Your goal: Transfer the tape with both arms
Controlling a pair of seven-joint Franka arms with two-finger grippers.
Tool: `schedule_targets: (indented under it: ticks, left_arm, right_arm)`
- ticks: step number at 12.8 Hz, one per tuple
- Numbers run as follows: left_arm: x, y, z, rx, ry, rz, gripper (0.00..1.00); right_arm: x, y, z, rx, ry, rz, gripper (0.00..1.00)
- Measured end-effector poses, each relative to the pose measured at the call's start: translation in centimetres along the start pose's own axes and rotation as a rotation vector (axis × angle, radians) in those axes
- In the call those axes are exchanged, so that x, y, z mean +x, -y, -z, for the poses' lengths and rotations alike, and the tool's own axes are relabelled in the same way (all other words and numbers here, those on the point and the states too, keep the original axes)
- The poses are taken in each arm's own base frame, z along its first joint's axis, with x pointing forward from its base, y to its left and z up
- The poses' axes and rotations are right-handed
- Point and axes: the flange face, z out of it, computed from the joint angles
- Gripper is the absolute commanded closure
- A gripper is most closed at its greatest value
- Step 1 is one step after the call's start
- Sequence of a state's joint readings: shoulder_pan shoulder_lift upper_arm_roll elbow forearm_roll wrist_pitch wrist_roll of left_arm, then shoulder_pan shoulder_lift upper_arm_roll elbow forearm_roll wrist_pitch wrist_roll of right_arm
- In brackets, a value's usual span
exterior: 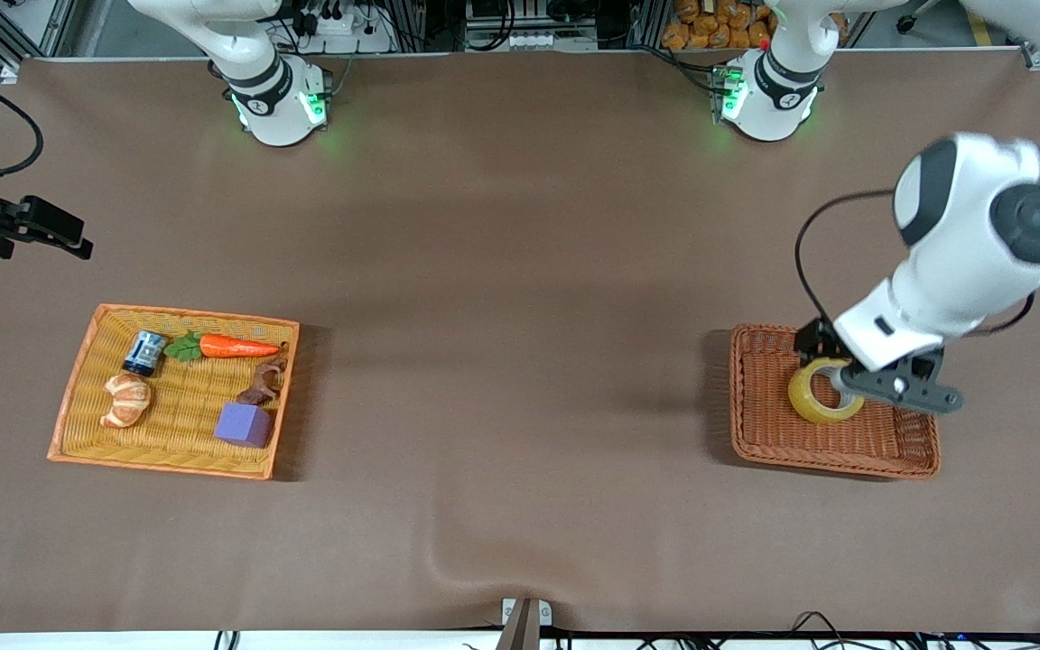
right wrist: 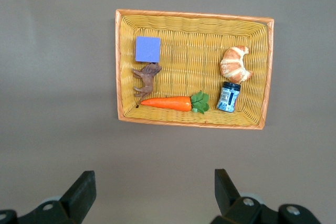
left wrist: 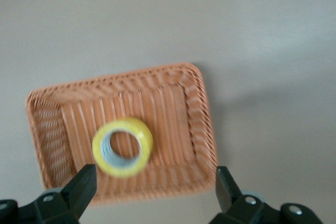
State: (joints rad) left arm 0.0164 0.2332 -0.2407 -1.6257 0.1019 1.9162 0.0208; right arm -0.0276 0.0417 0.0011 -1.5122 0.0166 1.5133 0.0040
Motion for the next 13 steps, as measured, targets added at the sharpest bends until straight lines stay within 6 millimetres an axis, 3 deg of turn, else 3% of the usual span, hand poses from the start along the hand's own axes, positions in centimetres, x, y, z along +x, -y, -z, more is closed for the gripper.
schedule_targets:
  ticks: [2, 4, 8, 10, 13]
  left_arm:
    - [-0.9, -0.6, 5.1, 0.006, 0.043, 0.052, 0.0]
    - [-1.4, 0.2, 8.1, 0.01, 0.063, 0.092, 0.0]
    - [-3.1, 2.8, 11.6, 0.018, 0.059, 0.145, 0.0]
    - [-4.8, 2.6, 13.5, -0.013, 0.076, 0.164, 0.0]
    - [-7.3, 3.3, 14.6, -0.009, 0.078, 0.204, 0.0]
  right_arm:
    - [0.0, 0.0, 0.0, 0.0, 0.0, 0.0, 0.0]
    - [0.0, 0.0, 0.0, 0.0, 0.0, 0.0, 0.0]
    - [0.0, 0.0, 0.0, 0.0, -0.002, 0.001, 0.0]
    - [0.0, 0.0, 0.0, 0.0, -0.002, 0.001, 0.0]
    - [0.0, 0.0, 0.0, 0.0, -0.003, 0.001, 0.0]
